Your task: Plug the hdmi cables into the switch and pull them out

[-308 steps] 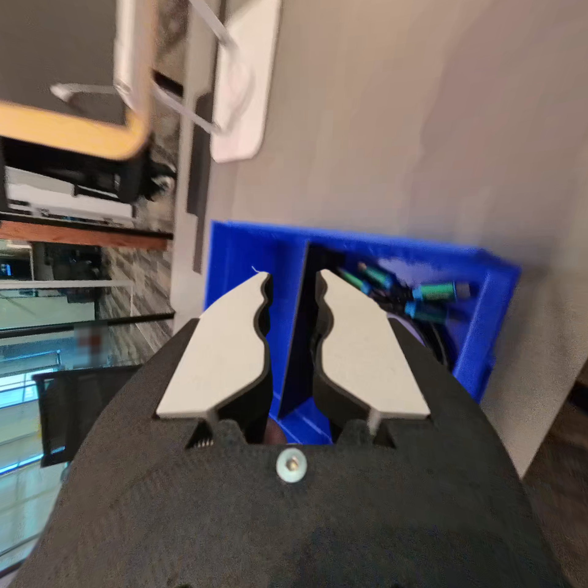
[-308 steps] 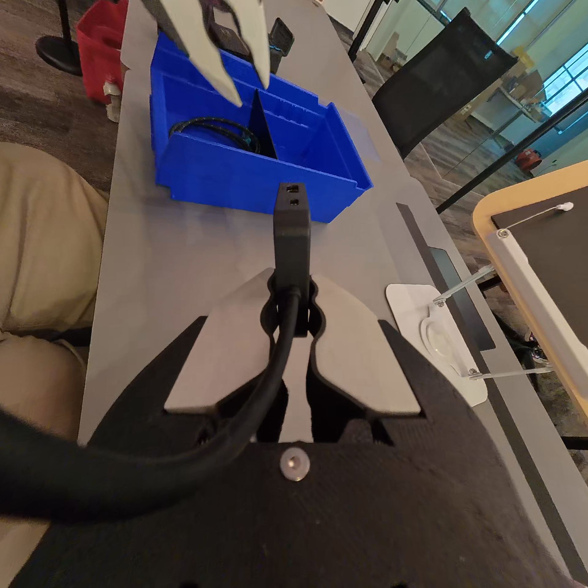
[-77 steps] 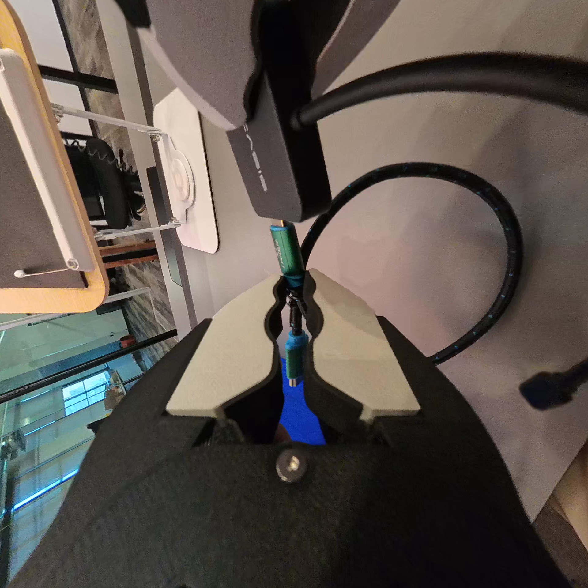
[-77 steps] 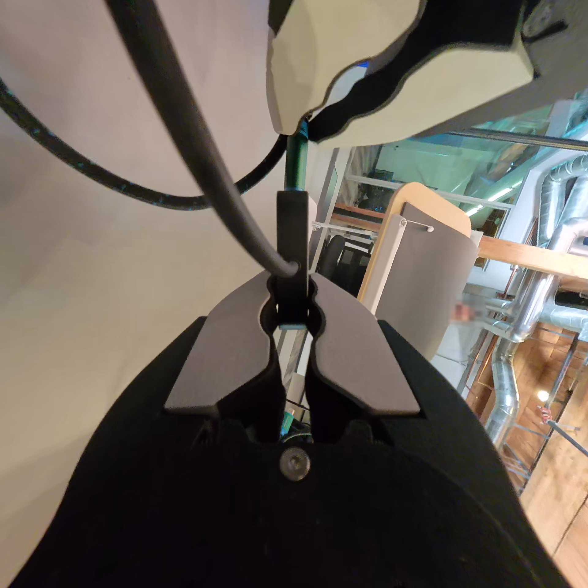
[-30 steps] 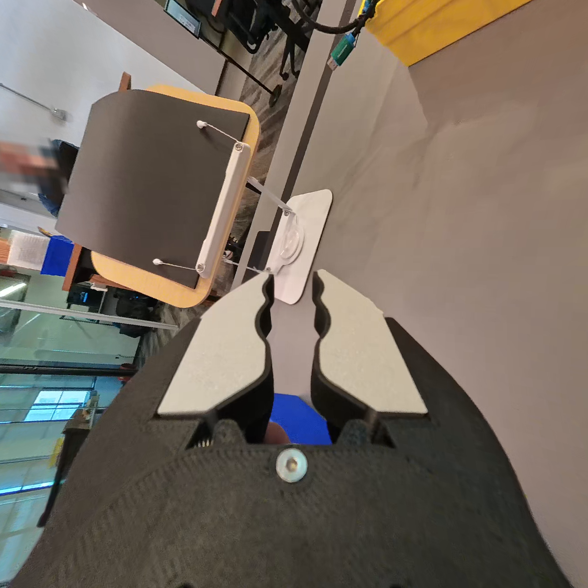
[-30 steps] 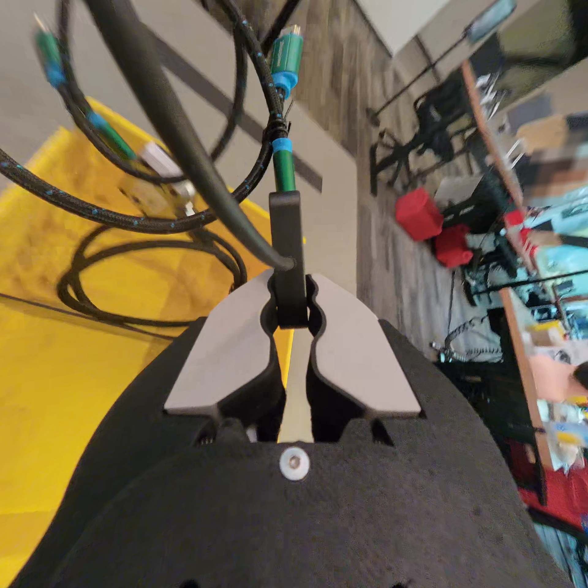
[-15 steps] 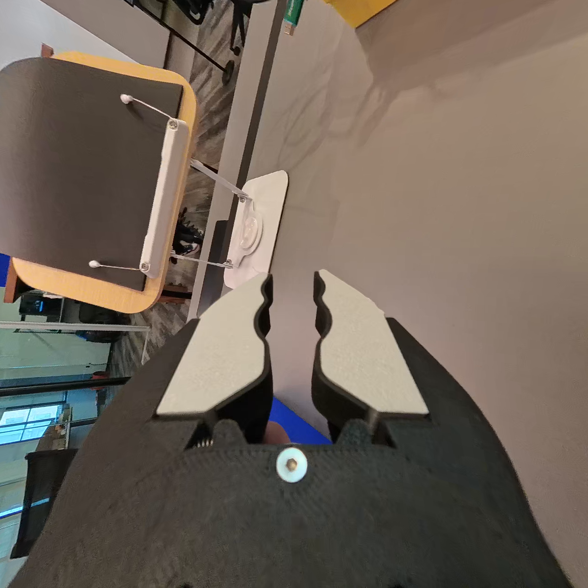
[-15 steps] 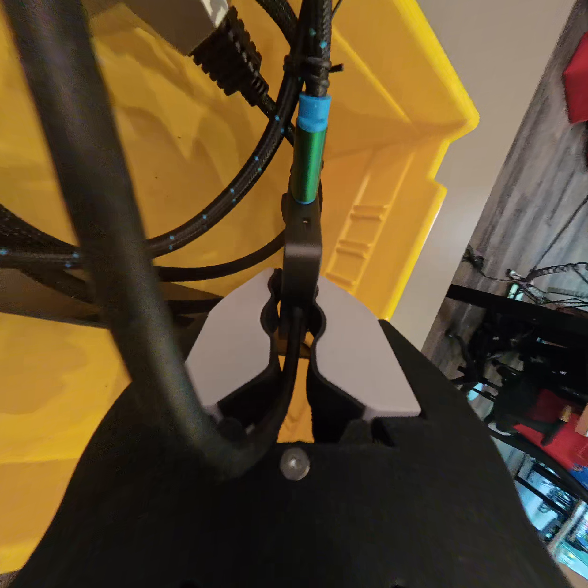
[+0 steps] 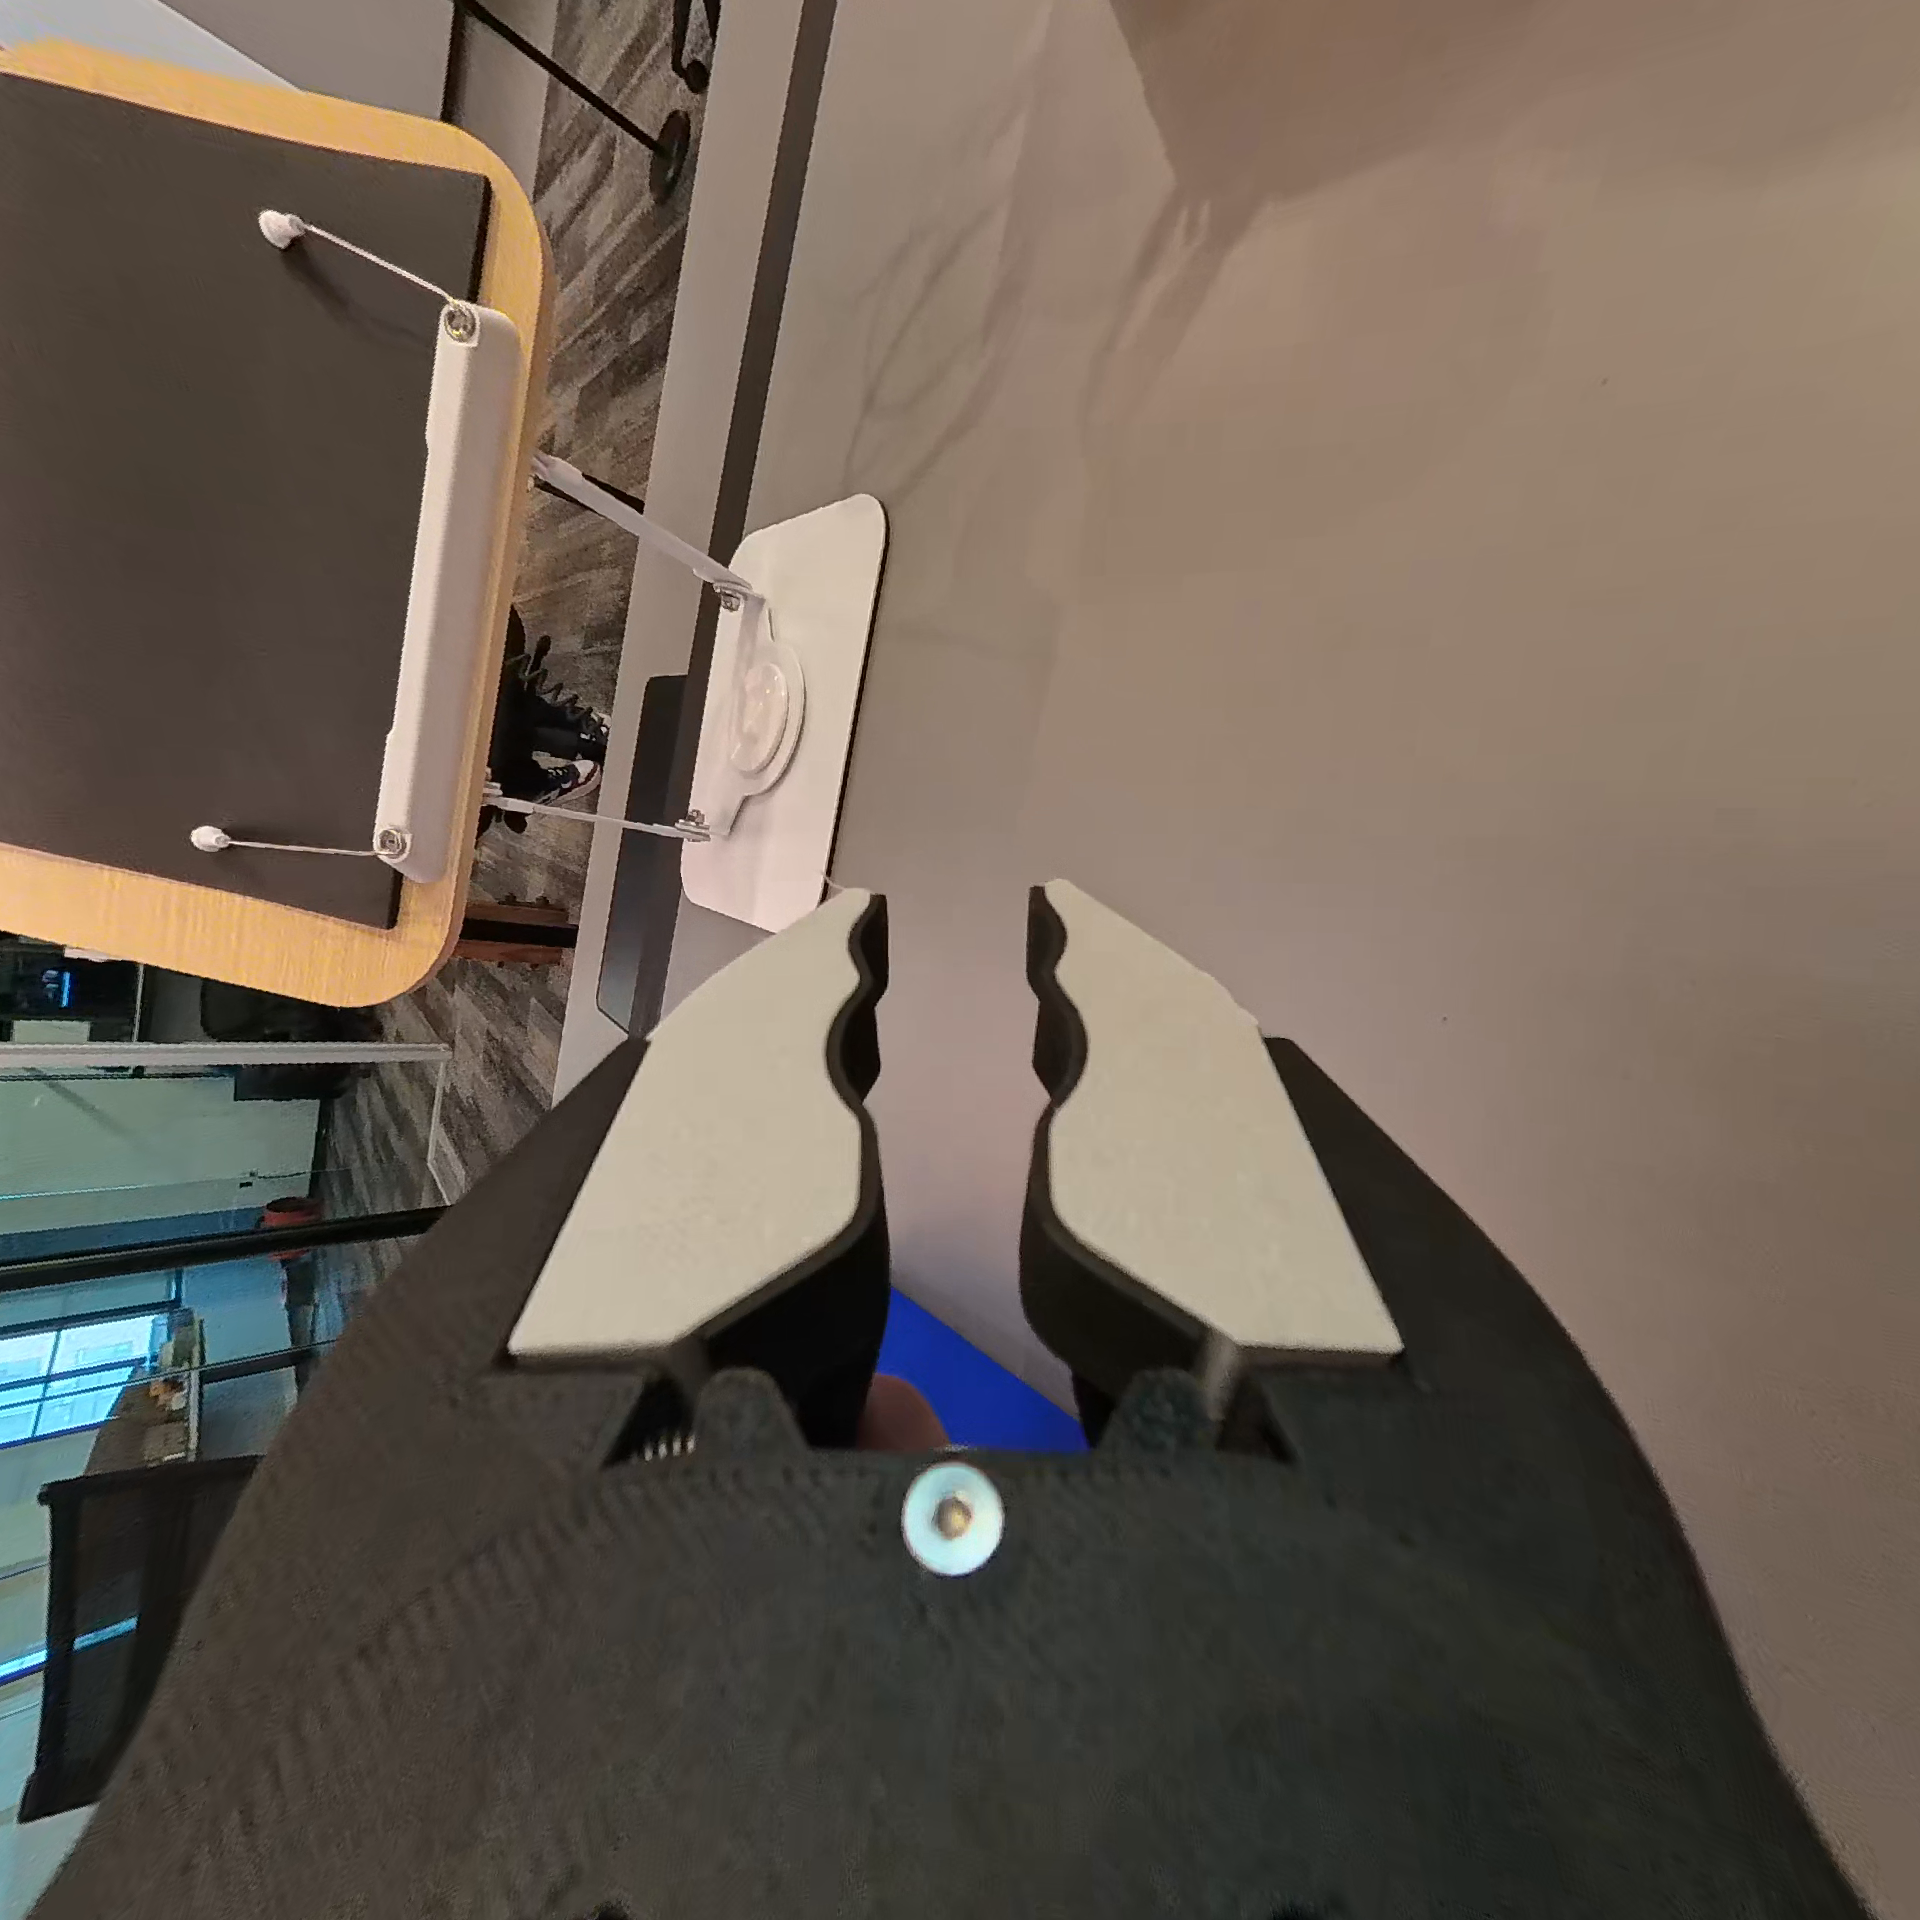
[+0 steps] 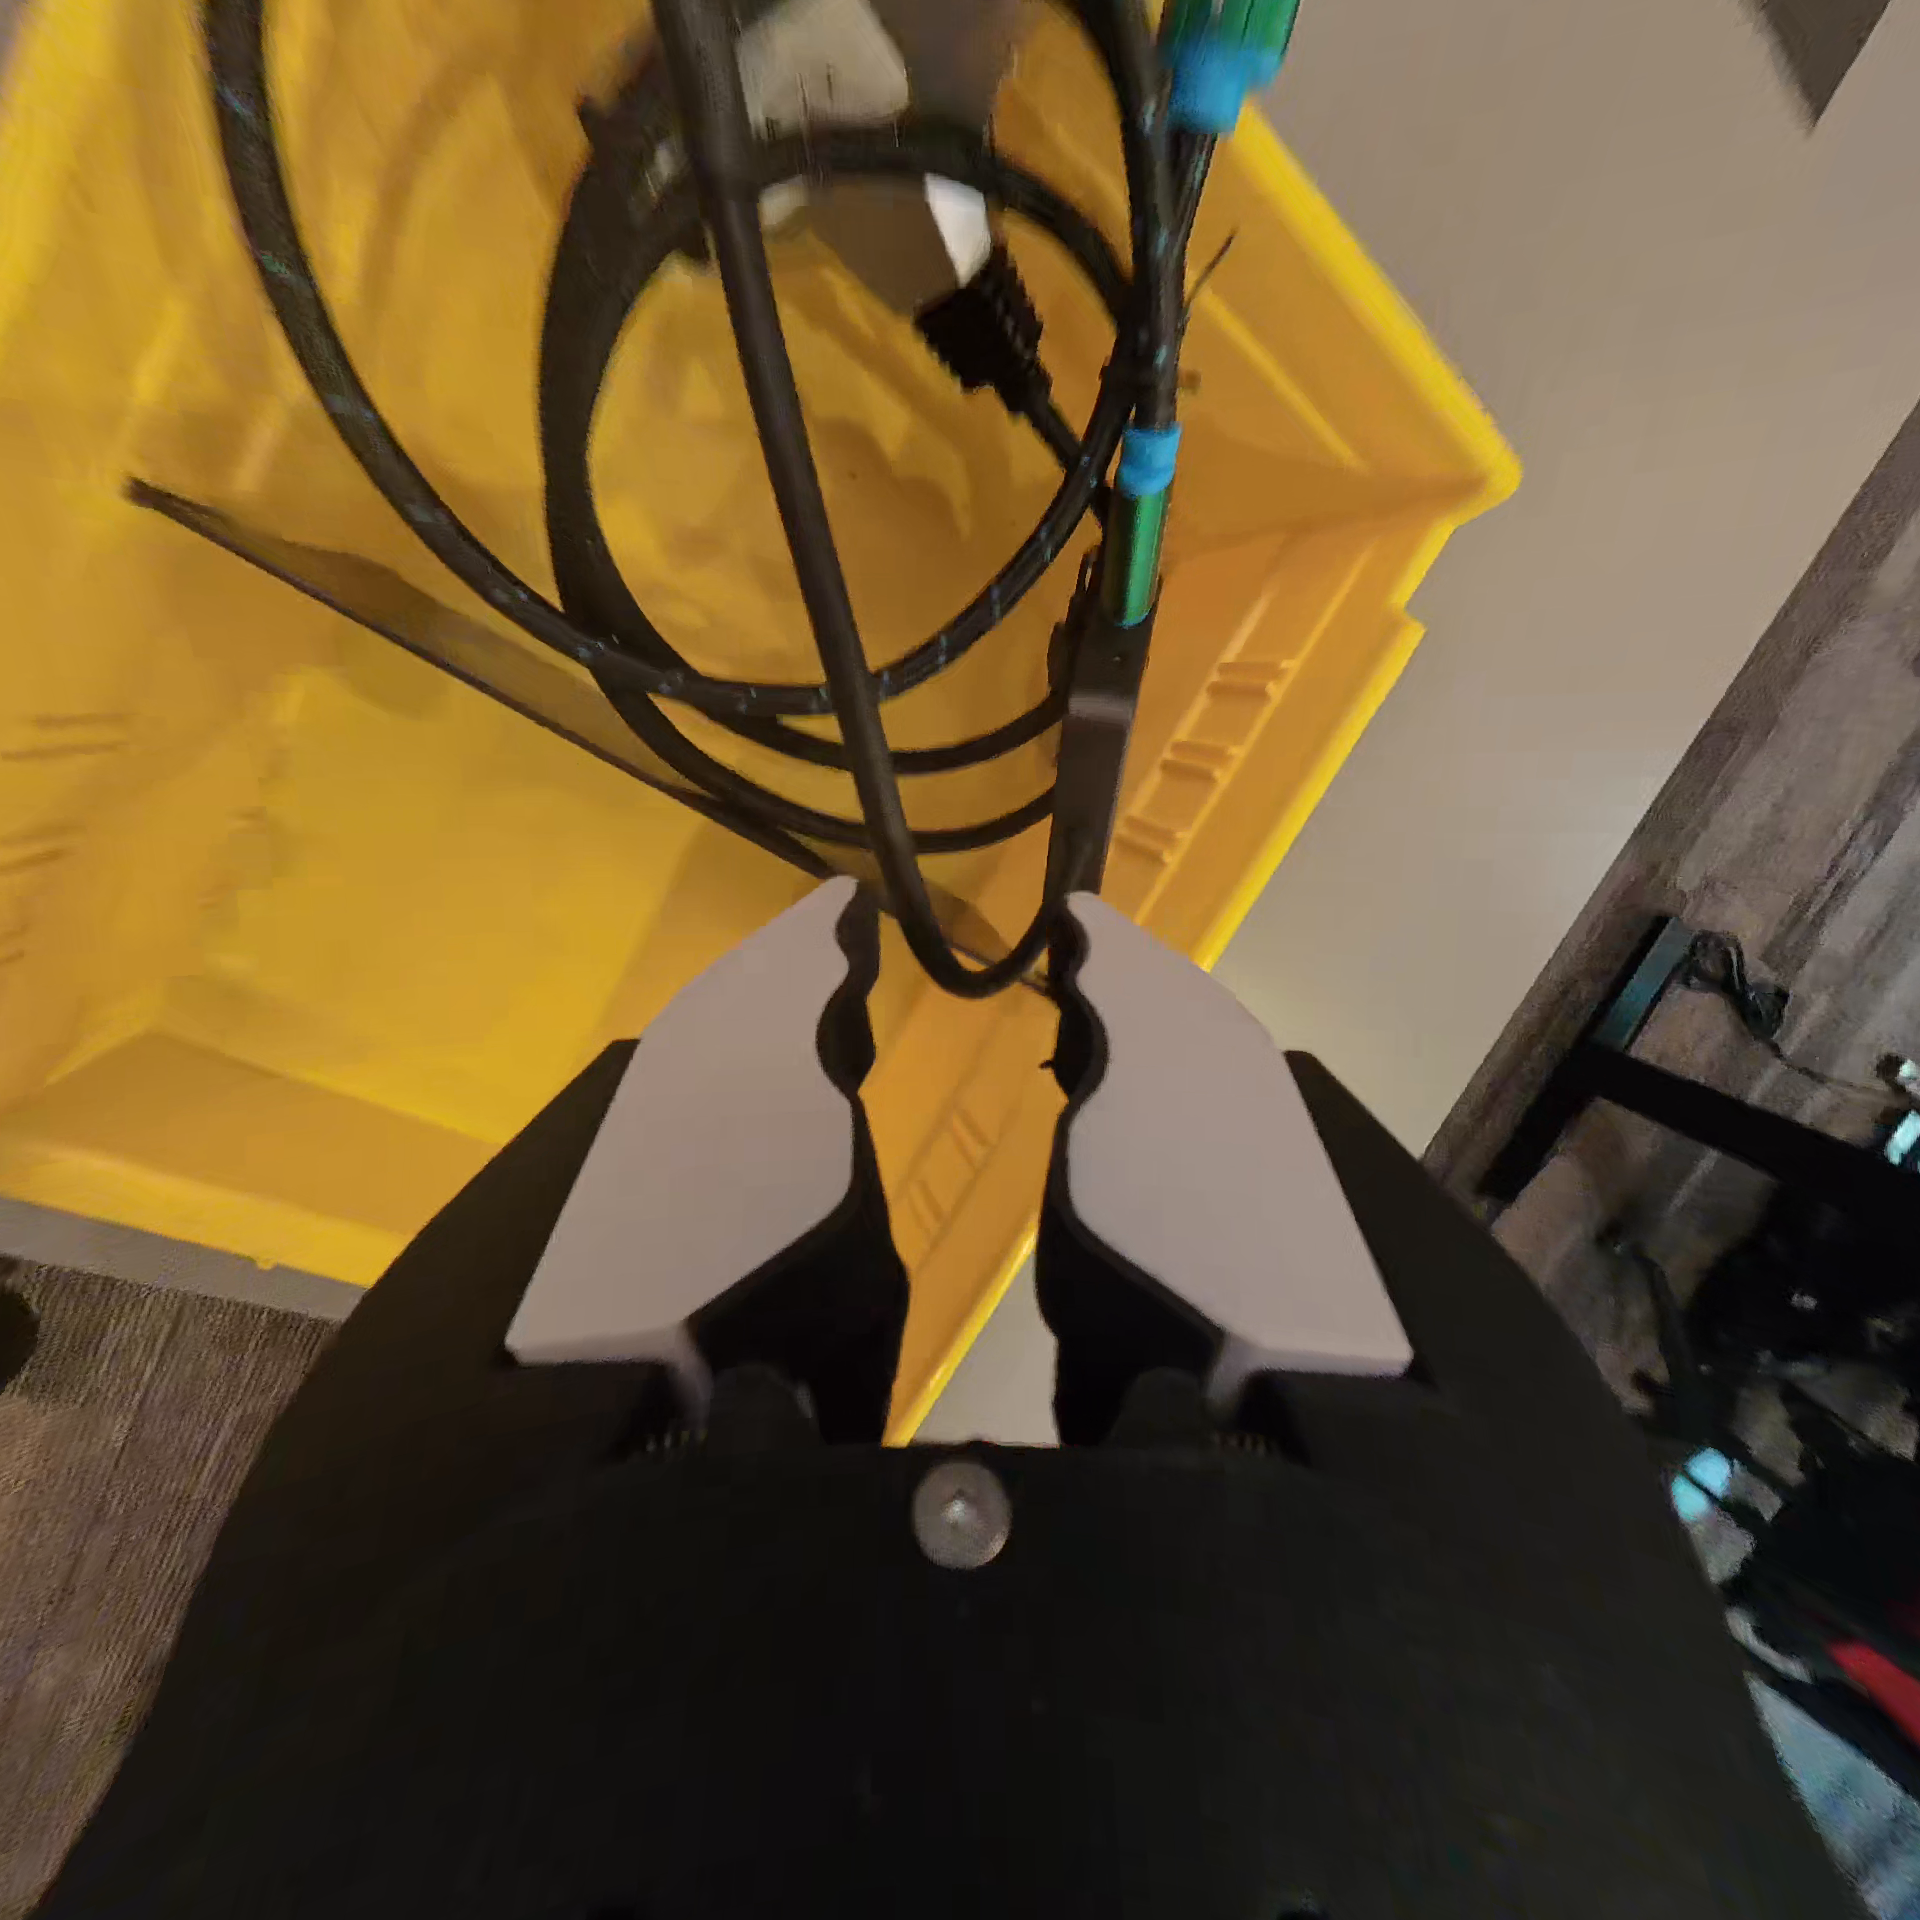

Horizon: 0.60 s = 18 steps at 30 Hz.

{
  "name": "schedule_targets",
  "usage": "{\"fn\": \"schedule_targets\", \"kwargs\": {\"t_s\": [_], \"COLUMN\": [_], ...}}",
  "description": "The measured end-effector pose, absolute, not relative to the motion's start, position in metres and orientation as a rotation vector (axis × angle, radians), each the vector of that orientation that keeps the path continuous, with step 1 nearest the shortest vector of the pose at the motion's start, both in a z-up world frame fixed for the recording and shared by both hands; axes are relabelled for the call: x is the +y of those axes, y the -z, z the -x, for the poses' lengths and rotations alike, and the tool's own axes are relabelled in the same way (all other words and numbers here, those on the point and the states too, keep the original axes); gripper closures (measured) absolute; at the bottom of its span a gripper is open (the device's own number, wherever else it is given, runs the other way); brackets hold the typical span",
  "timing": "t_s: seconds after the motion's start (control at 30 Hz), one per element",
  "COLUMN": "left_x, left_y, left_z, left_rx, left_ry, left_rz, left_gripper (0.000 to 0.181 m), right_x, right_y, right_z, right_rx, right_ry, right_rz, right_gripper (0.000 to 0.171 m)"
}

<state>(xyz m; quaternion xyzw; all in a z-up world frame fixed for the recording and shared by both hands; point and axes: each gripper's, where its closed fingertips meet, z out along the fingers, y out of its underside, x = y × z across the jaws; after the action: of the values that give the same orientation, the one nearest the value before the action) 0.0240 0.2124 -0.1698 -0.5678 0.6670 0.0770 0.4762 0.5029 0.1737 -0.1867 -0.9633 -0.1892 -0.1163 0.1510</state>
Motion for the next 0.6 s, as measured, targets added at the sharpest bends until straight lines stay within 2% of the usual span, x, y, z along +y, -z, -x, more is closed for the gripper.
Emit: {"fn": "schedule_targets", "kwargs": {"t_s": [0.07, 0.17, 0.33, 0.47, 0.6], "left_x": [0.212, 0.211, 0.209, 0.209, 0.21], "left_y": [0.17, 0.17, 0.168, 0.168, 0.17], "left_z": [-0.024, -0.024, -0.023, -0.023, -0.021], "left_rx": [1.632, 1.641, 1.64, 1.641, 1.645], "left_ry": [-0.186, -0.185, -0.187, -0.188, -0.193], "left_rz": [1.388, 1.386, 1.384, 1.386, 1.393], "left_gripper": [0.156, 0.155, 0.155, 0.155, 0.155], "right_x": [0.181, 0.189, 0.196, 0.192, 0.186], "right_y": [0.177, 0.188, 0.238, 0.247, 0.221], "right_z": [-0.493, -0.497, -0.495, -0.491, -0.487], "right_rx": [-0.546, -0.524, -0.501, -0.532, -0.526], "right_ry": [0.275, 0.285, 0.166, 0.142, 0.127], "right_rz": [2.69, 2.7, 2.804, 2.857, 2.822], "right_gripper": [0.159, 0.162, 0.167, 0.161, 0.136]}}
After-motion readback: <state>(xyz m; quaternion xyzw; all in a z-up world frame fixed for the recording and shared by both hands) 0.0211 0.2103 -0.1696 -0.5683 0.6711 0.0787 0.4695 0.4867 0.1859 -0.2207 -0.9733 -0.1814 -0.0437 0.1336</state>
